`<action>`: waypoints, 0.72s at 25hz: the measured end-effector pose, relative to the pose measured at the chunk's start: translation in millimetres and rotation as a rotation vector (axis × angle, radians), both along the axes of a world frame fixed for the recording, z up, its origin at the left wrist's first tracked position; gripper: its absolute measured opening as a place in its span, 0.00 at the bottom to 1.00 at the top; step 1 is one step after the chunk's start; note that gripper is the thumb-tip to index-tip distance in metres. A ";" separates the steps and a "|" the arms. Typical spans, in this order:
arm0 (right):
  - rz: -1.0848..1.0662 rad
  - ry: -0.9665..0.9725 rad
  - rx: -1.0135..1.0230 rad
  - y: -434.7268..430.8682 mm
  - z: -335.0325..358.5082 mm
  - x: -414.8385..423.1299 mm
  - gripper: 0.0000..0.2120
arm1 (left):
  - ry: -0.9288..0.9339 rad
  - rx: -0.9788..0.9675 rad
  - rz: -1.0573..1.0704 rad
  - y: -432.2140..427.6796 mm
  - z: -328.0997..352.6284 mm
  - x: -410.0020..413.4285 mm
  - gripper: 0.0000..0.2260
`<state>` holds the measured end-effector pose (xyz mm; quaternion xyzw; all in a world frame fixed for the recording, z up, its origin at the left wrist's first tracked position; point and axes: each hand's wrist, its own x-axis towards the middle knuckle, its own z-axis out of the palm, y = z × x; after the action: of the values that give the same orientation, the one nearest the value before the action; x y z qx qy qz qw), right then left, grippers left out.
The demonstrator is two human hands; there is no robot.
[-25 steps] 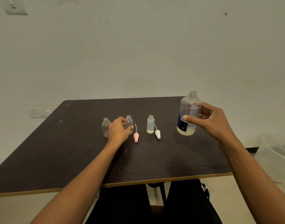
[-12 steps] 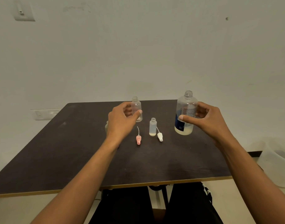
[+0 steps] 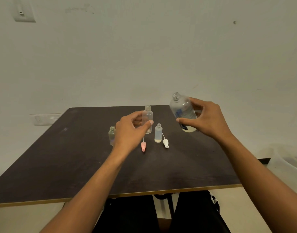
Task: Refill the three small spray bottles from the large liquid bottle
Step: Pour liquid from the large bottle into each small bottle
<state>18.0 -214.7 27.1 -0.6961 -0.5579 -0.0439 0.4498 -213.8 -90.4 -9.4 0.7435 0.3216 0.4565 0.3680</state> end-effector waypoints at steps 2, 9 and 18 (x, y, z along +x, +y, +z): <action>-0.001 -0.070 0.005 7.2 3.4 -3.9 0.36 | -0.008 -0.005 -0.009 -2.5 -1.0 0.4 0.15; -0.038 -0.370 -0.028 21.8 11.0 -13.3 0.33 | -0.045 -0.023 -0.035 -8.6 -0.5 -0.4 0.15; -0.082 -0.497 -0.062 27.8 12.8 -13.4 0.34 | -0.043 -0.024 -0.021 -10.4 -0.9 0.3 0.15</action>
<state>4.5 -186.9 39.9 -0.6996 -0.6236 -0.2145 0.2750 -213.4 -100.8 -10.3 0.7323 0.3113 0.4648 0.3883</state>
